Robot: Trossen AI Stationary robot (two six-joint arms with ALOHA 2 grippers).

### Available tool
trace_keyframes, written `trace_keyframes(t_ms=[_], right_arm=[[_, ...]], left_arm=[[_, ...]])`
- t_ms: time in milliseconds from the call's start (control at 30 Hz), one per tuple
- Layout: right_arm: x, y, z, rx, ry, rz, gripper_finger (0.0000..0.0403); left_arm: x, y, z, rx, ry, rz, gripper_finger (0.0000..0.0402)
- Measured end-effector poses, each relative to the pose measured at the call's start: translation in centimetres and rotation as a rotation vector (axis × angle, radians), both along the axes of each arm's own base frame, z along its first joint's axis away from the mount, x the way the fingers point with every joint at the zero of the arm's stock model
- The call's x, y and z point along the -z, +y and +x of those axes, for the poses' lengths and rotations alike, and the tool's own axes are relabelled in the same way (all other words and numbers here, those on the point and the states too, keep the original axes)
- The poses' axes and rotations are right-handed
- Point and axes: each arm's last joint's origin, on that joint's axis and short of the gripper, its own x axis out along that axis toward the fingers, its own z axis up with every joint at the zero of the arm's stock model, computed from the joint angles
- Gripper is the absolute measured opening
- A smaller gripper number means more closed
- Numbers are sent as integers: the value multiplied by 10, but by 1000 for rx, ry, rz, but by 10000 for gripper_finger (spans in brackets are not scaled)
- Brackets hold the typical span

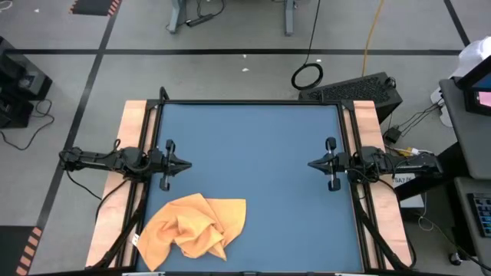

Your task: Roll towel

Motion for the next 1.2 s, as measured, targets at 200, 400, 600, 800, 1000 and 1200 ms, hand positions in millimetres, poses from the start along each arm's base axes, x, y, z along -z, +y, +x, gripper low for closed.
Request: trace_keyframes(t_ms=[200, 400, 600, 800, 1000, 1200], right_arm=[[0, 0, 0, -1, 0, -1, 0], [0, 0, 0, 0, 0, -3, 0], [-1, 0, 0, -3, -5, 65, 0], [0, 0, 0, -9, 2, 200, 0], [-5, 0, 0, -22, -51, 193, 0], [-5, 1, 4, -46, -12, 267, 0]], left_arm=[[0, 0, 0, 0, 0, 0, 31], [0, 0, 0, 0, 0, 0, 31], [0, 0, 0, 0, 0, 0, 31], [0, 0, 0, 0, 0, 0, 31], [0, 0, 0, 0, -4, 0, 31], [-1, 0, 0, -8, -15, -2, 31]])
